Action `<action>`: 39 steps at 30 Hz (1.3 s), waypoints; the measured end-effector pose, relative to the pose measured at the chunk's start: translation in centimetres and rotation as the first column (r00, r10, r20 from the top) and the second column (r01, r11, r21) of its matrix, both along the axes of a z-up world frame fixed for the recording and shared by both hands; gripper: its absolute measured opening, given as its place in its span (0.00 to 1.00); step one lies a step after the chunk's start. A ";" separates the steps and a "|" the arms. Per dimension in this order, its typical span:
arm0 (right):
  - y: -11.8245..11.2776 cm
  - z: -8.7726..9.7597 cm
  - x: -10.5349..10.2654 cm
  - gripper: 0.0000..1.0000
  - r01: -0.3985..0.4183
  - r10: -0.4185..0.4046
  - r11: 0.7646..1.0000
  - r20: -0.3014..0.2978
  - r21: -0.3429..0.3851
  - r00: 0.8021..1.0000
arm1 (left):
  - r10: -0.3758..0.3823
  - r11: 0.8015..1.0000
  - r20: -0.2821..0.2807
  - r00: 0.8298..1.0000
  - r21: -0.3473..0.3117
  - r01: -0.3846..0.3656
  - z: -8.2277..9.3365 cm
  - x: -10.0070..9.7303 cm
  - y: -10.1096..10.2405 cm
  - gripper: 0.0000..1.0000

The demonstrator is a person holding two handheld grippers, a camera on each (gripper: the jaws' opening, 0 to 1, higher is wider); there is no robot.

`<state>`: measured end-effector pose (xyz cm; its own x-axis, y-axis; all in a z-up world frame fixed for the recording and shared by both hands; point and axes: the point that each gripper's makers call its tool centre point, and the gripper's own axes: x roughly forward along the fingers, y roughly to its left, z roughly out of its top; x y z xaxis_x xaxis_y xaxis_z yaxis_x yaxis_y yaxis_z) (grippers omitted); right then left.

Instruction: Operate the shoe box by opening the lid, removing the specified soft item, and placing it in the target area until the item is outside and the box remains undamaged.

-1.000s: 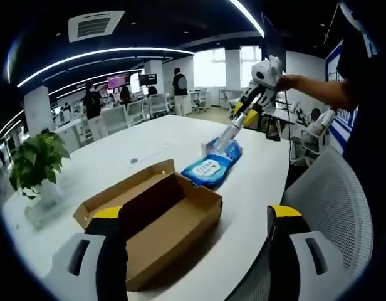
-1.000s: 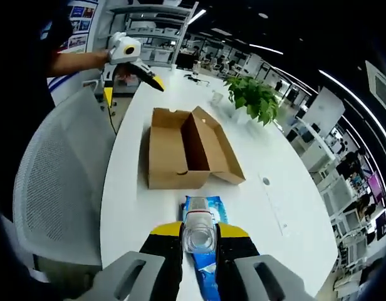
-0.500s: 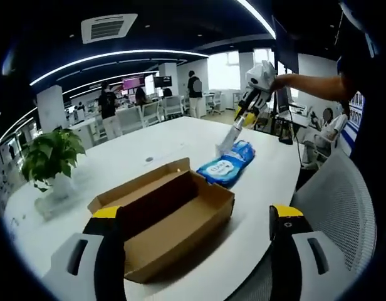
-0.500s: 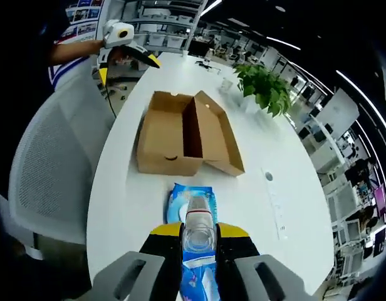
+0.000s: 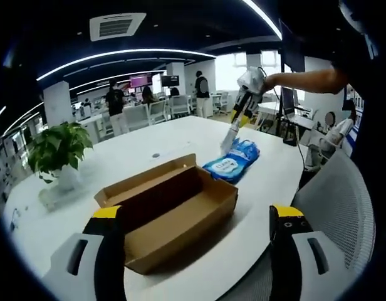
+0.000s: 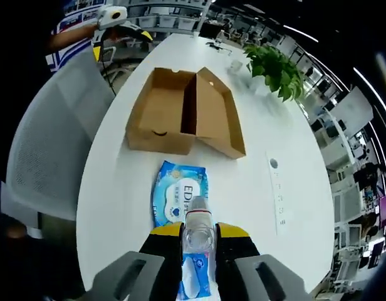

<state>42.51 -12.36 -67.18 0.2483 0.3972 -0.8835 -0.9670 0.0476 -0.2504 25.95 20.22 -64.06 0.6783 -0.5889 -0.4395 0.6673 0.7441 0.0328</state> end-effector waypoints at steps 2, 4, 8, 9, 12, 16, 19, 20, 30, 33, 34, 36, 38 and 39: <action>-0.2 -0.3 0.6 0.14 0.001 -0.001 1.000 -0.004 -0.011 1.000 | 0.003 1.000 -0.001 1.000 0.001 -0.003 0.0 -0.1 0.2 1.00; -0.4 -0.6 1.0 0.14 0.001 -0.001 1.000 -0.005 -0.024 1.000 | 0.005 1.000 -0.002 1.000 0.003 -0.005 0.1 -0.1 0.4 1.00; -0.8 -1.5 2.2 0.14 0.004 -0.005 0.999 -0.018 -0.044 1.000 | 0.003 1.000 -0.008 1.000 -0.010 -0.003 0.2 -0.3 0.4 0.98; -1.0 -1.7 2.6 0.14 0.010 -0.011 0.999 -0.021 -0.050 1.000 | 0.006 1.000 -0.007 1.000 -0.009 -0.006 0.2 -0.3 0.5 0.99; -1.3 -2.1 3.4 0.15 0.021 -0.023 0.998 -0.037 -0.056 0.999 | 0.012 1.000 -0.006 1.000 -0.008 -0.012 0.2 -0.3 0.6 1.00; -1.8 -2.9 4.5 0.15 0.019 -0.023 0.995 -0.046 -0.094 0.999 | 0.018 1.000 -0.007 1.000 -0.013 -0.018 0.3 -0.4 0.9 1.00; -2.1 -3.4 5.5 0.15 0.029 -0.034 0.993 -0.043 -0.113 0.999 | 0.021 1.000 -0.013 1.000 -0.012 -0.021 0.1 -0.5 1.1 1.00; -2.3 -3.7 5.9 0.15 0.037 -0.043 0.992 -0.045 -0.118 0.998 | 0.024 1.000 -0.016 1.000 -0.010 -0.024 0.1 -0.5 1.2 1.00; -2.1 -6.6 6.9 0.15 0.027 -0.042 0.981 -0.077 -0.191 0.996 | 0.033 0.999 -0.035 0.999 -0.010 -0.034 -0.2 -0.5 1.6 0.98; -2.0 -7.3 7.0 0.15 0.010 -0.030 0.976 -0.089 -0.216 0.996 | 0.037 0.999 -0.039 0.999 -0.008 -0.038 -0.3 -0.4 1.6 0.98; -1.9 -7.4 7.0 0.15 0.007 -0.028 0.976 -0.091 -0.218 0.995 | 0.038 0.999 -0.039 0.999 -0.007 -0.038 -0.3 -0.4 1.7 0.98; -1.7 -7.6 7.3 0.15 0.001 -0.023 0.975 -0.094 -0.224 0.995 | 0.040 0.999 -0.042 0.998 -0.006 -0.040 -0.4 -0.4 1.7 0.98; -1.4 -7.5 7.6 0.15 -0.001 -0.019 0.974 -0.088 -0.225 0.996 | 0.045 0.999 -0.045 0.998 -0.005 -0.045 -0.5 -0.3 1.9 0.98; -1.2 -7.4 7.8 0.15 -0.003 -0.017 0.974 -0.088 -0.225 0.996 | 0.047 0.999 -0.046 0.998 -0.005 -0.047 -0.6 -0.3 1.9 0.98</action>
